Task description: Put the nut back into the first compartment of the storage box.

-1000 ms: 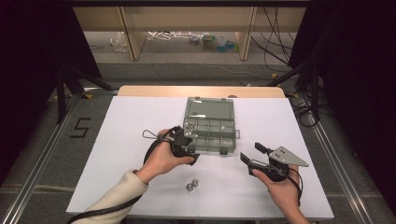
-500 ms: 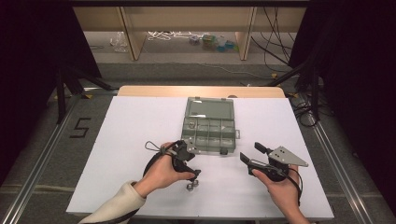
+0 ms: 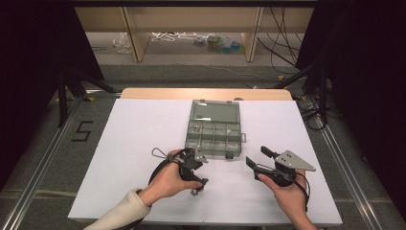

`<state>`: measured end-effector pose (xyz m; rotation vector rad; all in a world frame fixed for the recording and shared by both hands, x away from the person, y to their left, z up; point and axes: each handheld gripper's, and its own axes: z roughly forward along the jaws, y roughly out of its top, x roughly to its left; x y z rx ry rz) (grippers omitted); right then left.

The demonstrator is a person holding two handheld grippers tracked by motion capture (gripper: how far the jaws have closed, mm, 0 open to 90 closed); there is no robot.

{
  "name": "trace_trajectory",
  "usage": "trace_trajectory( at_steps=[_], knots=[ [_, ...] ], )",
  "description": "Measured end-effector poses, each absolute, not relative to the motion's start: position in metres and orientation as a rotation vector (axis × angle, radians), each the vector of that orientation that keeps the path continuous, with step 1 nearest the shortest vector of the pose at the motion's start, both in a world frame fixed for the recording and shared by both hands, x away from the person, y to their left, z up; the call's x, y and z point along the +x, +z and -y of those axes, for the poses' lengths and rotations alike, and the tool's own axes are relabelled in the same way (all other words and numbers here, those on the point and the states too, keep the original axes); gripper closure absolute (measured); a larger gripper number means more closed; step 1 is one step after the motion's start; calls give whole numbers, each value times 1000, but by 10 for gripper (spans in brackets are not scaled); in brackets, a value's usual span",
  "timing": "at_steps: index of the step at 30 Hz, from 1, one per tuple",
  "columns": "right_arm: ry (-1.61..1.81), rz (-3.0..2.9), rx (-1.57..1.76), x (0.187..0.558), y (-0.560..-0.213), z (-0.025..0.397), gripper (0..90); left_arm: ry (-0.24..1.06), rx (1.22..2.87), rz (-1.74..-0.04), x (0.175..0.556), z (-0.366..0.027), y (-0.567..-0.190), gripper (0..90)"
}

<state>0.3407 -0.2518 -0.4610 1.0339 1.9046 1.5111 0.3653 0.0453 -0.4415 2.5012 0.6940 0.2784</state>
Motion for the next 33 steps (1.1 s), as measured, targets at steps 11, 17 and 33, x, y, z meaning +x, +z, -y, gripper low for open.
trace_trajectory(
  at_steps=[11, 17, 33],
  knots=[
    [1490, -1913, 1037, 340, -461, 252, 285, 257, 2503, -723, 363, -44, -443, 251],
    [1482, -1926, 1045, 340, -461, 253, 285, 250, 2551, -660, 364, -41, -444, 256],
    [1479, -1916, 1037, 341, -461, 253, 284, 155, 2642, -611, 355, -34, -461, 364]
  ],
)
